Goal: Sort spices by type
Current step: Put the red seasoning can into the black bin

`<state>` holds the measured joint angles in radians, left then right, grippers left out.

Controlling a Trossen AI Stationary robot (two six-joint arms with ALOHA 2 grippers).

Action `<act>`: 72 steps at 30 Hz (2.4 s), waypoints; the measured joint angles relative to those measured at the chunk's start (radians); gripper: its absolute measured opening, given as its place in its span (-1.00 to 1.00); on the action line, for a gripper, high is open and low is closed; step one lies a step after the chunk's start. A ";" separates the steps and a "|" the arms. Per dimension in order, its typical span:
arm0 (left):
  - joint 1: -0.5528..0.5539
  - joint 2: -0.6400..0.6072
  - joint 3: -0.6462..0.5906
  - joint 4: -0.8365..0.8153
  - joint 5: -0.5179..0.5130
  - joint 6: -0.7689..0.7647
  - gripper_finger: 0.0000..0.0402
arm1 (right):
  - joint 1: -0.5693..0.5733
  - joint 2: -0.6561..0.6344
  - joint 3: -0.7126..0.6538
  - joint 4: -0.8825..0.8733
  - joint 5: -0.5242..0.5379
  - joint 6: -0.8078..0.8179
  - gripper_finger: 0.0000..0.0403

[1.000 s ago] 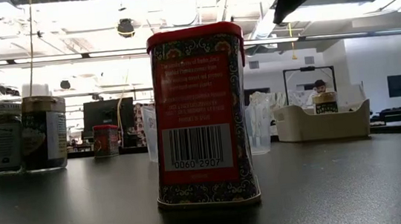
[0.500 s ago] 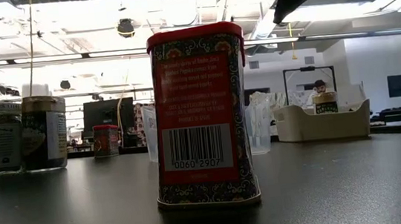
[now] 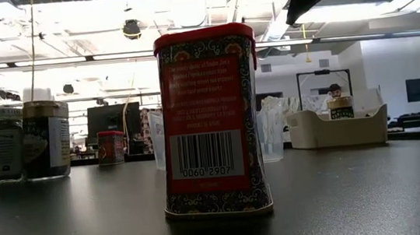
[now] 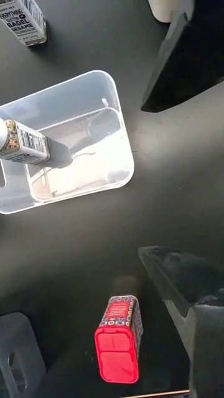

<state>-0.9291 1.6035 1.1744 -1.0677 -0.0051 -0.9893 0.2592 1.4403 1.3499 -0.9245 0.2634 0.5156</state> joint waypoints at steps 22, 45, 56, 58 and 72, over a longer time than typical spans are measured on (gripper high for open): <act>0.000 0.000 0.000 -0.069 0.000 -0.053 0.39 | 0.000 0.000 0.000 0.000 0.000 0.000 0.97; 0.000 -0.001 0.095 -0.127 0.045 -0.074 0.39 | 0.000 0.000 0.000 0.000 0.000 -0.027 0.97; 0.000 -0.001 0.210 -0.280 -0.029 -0.233 0.39 | 0.003 0.000 0.000 -0.002 0.000 -0.009 0.97; 0.000 -0.001 0.217 -0.280 -0.051 -0.287 0.39 | 0.003 0.000 0.000 -0.002 0.000 0.029 0.97; 0.113 -0.001 0.219 -0.150 -0.173 -0.272 0.39 | 0.042 0.039 0.000 -0.103 0.001 0.209 0.97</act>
<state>-0.8161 1.6024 1.3930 -1.2179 -0.1785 -1.2616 0.3009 1.4797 1.3502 -1.0279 0.2642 0.7243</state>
